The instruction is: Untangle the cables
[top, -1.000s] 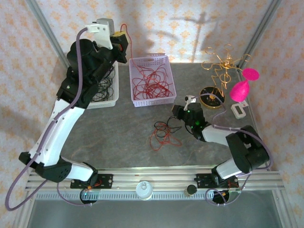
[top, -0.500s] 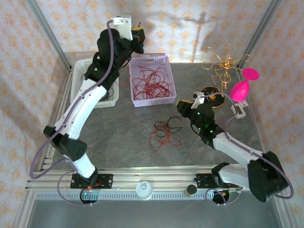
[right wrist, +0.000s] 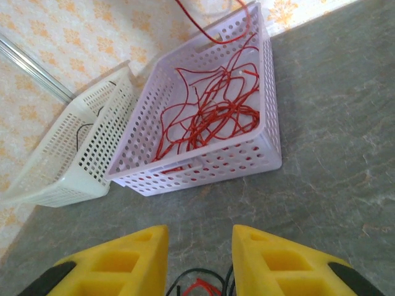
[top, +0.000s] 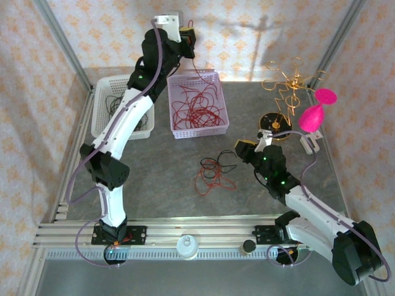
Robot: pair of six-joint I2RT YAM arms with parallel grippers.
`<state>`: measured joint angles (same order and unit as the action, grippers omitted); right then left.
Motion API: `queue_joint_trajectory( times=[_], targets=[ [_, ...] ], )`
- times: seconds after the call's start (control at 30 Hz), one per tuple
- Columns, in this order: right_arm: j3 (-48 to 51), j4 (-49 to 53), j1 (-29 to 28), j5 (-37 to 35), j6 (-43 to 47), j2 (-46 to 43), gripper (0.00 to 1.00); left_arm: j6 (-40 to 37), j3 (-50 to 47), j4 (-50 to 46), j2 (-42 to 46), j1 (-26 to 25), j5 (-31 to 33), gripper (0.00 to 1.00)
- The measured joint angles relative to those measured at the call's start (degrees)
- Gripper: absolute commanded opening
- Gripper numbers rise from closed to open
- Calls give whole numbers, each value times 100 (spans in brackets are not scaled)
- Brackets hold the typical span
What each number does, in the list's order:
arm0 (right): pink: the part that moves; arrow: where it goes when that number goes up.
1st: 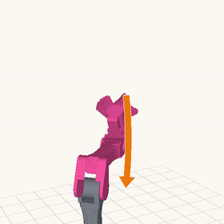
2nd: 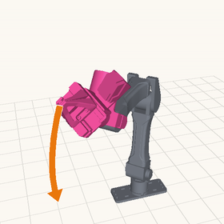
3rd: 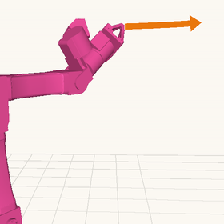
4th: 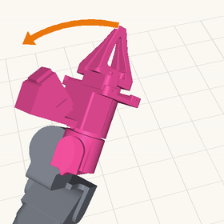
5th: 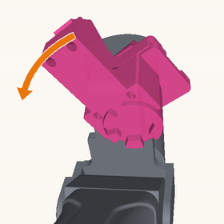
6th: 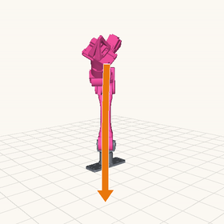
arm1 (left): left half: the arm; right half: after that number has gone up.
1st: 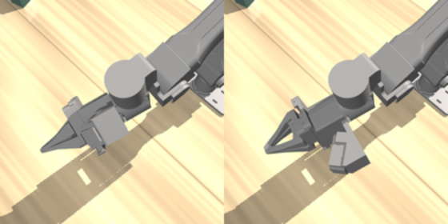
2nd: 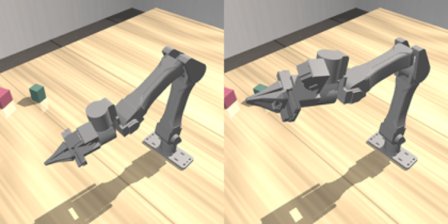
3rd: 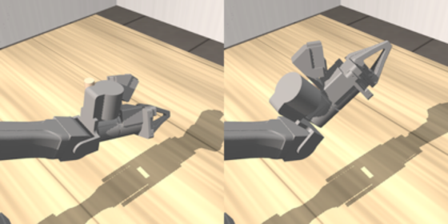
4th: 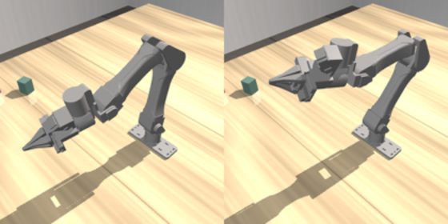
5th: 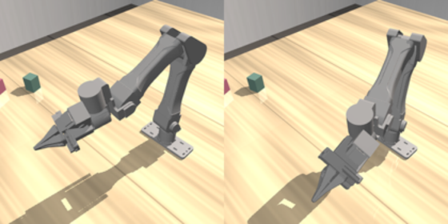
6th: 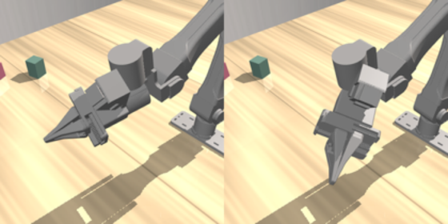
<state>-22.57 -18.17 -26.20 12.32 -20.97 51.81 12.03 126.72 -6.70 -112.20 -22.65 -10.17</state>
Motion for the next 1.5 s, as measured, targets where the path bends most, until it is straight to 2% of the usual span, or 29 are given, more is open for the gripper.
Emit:
queue_joint_trajectory(
  times=[0.23, 0.4, 0.7, 1.03, 1.3, 1.43, 1.5],
  targets=[
    [262, 280, 0, 35, -44, -358, 32, 162, -297, 22, -597, 52, -39, 0],
    [415, 446, 0, -2, -46, -619, 33, 210, -1095, 243, -590, 59, -94, 0],
    [422, 455, 0, -52, -42, -542, 33, 310, -2621, 496, -428, 111, -94, 0],
    [426, 455, 0, -52, -44, -492, 34, 356, -2953, 350, -431, 142, -131, 0],
    [470, 485, 0, -79, -52, -461, 34, 354, -2900, 39, -656, 144, -323, 12],
    [507, 498, 0, -98, -74, -437, 35, 387, -2931, -28, -809, 144, -496, 29],
    [511, 514, 0, -98, -87, -422, 35, 446, -3016, -33, -837, 144, -584, 34]
  ],
)
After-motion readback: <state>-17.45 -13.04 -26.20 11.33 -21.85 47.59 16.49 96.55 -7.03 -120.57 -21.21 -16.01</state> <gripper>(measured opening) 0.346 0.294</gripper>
